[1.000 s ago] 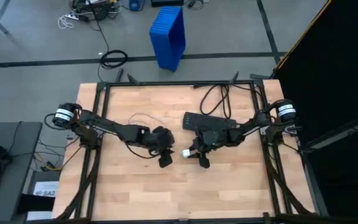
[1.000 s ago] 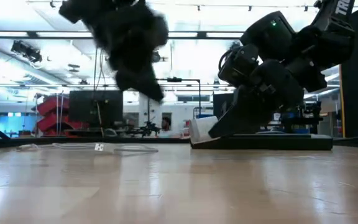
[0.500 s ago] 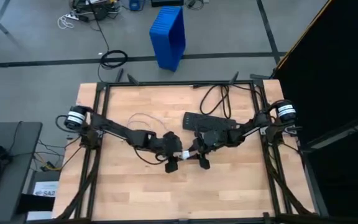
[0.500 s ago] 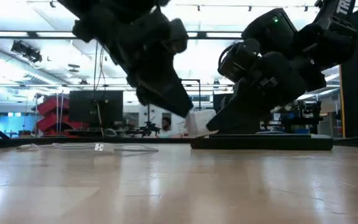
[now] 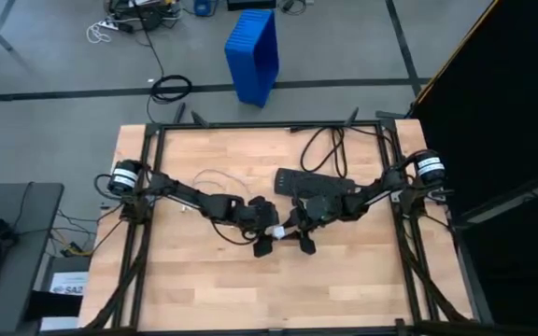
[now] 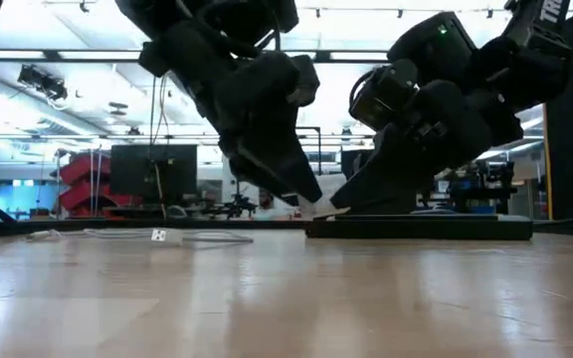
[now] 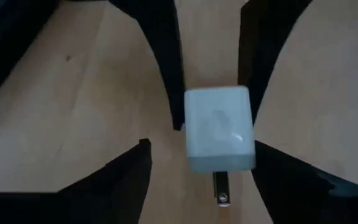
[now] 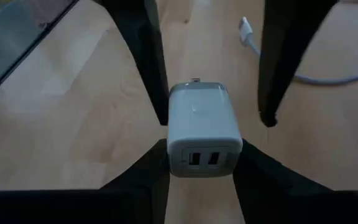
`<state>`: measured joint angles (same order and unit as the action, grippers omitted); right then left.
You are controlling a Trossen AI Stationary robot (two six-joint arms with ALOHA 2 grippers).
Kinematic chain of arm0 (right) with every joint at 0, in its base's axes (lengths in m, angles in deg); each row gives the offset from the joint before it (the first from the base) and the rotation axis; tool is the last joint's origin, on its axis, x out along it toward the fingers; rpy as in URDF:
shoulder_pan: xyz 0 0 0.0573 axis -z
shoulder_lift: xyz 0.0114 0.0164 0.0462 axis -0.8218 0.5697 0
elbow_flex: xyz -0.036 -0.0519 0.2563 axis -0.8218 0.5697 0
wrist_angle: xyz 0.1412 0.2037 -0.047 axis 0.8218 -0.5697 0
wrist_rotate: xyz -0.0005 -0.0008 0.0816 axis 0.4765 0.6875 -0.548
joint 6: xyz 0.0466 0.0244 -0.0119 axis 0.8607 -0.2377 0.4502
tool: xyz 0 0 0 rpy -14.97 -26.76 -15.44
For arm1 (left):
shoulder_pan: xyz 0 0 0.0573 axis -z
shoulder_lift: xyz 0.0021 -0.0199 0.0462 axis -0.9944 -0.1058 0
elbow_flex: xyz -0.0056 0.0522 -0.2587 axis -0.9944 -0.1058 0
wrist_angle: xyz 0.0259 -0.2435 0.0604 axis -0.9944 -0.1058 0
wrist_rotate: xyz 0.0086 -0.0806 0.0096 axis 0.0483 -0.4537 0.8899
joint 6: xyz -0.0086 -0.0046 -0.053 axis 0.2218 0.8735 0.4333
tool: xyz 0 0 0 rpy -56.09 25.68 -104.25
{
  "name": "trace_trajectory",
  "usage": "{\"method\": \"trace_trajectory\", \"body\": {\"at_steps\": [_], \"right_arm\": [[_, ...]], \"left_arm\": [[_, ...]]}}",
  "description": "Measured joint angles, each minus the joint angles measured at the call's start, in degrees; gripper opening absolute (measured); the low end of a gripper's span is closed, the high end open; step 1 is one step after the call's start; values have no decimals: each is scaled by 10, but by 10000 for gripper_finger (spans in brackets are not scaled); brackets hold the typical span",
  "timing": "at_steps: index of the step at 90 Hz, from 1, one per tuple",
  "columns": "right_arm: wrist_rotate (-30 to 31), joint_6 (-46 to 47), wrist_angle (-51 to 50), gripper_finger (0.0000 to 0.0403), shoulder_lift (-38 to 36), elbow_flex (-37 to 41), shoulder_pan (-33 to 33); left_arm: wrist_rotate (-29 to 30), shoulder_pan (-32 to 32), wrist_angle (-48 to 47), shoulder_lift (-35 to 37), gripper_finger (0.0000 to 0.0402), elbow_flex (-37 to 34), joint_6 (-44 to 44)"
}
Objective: Insert USB
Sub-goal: Insert the white charger cable into the white charger adapter
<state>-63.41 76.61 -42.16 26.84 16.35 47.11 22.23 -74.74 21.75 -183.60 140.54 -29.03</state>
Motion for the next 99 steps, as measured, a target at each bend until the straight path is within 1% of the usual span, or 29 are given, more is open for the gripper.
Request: {"method": "trace_trajectory", "body": {"at_steps": [12,24,54,61,72,80,93,99], "right_arm": [[1,0,1,119,0,0,0],[1,0,2,118,0,0,0],[1,0,2,121,0,0,0],[2,0,2,121,0,0,0],[4,-1,3,121,0,0,0],[2,-2,7,122,0,0,0],[4,-2,9,131,0,0,0],[30,-9,11,135,0,1,0]], "left_arm": [[-2,1,6,-3,194,0,0],[-2,0,26,-3,173,0,-8],[-2,-1,25,-3,170,0,-9],[-2,-1,19,-3,159,0,-17],[-2,-1,12,-3,126,1,-36],[-1,-1,15,-3,124,0,-41],[16,0,15,-3,124,0,-49],[42,0,9,-3,124,0,-61]]}}
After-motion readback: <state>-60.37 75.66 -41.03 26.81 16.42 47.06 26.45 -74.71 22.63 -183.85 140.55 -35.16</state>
